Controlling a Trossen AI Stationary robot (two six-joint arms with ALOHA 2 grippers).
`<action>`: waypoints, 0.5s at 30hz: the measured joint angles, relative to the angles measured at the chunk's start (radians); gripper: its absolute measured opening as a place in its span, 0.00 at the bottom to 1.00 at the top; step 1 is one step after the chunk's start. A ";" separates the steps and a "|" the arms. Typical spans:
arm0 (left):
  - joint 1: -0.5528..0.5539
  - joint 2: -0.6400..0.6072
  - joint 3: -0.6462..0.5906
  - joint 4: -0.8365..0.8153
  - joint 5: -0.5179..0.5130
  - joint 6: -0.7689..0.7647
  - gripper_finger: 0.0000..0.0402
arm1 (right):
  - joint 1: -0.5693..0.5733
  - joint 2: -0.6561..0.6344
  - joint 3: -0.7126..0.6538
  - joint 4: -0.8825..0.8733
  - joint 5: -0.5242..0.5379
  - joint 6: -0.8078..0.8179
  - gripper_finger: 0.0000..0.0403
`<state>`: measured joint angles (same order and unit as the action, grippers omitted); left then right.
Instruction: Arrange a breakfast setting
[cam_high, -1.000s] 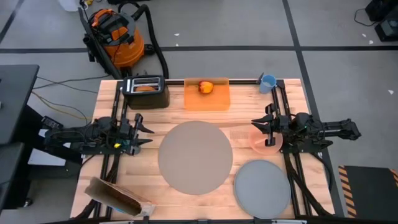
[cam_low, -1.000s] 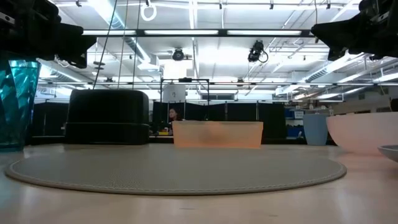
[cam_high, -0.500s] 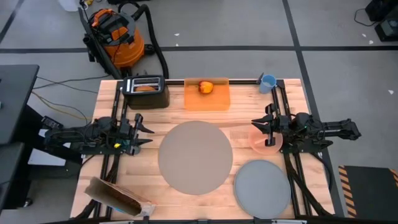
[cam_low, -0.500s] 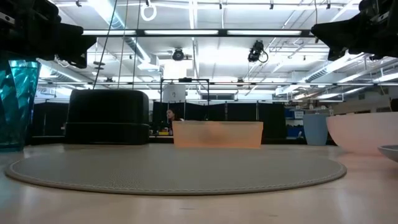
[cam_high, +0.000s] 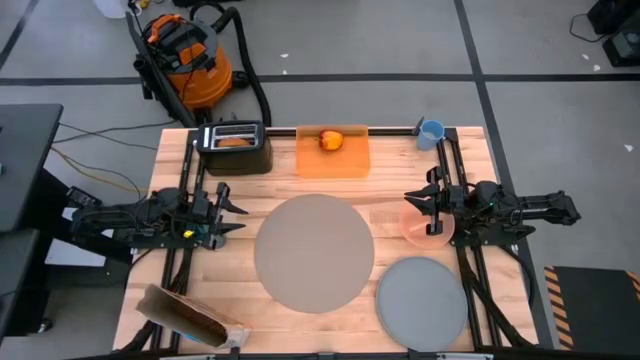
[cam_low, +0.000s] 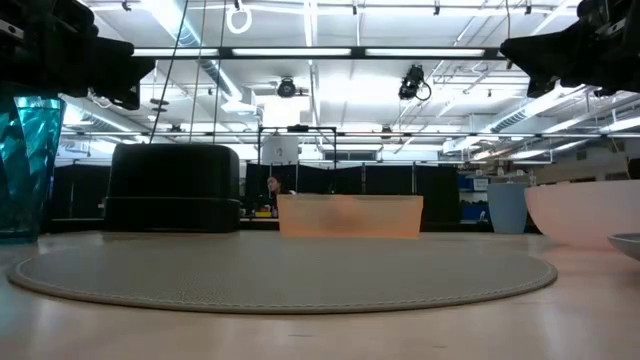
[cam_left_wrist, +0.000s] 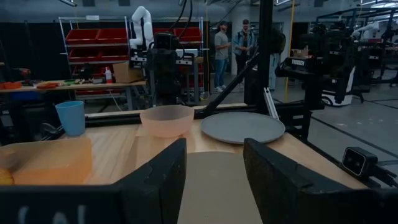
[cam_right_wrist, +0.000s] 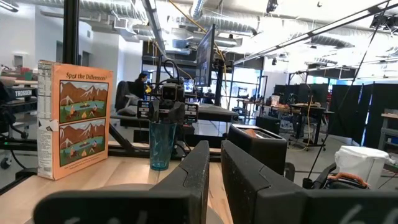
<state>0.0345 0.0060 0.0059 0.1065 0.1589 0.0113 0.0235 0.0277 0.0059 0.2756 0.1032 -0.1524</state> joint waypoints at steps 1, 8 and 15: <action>0.000 0.000 0.000 0.000 0.000 0.000 0.41 | 0.000 0.000 0.000 0.000 0.000 0.000 0.12; 0.000 0.000 0.000 0.007 0.000 -0.100 0.41 | 0.000 0.000 0.000 0.000 0.000 0.000 0.12; 0.000 0.000 0.000 0.021 0.000 -0.209 0.41 | 0.000 0.000 0.000 0.000 0.000 0.000 0.12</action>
<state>0.0345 0.0063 0.0060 0.1273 0.1584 -0.1976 0.0231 0.0280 0.0060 0.2757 0.1032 -0.1524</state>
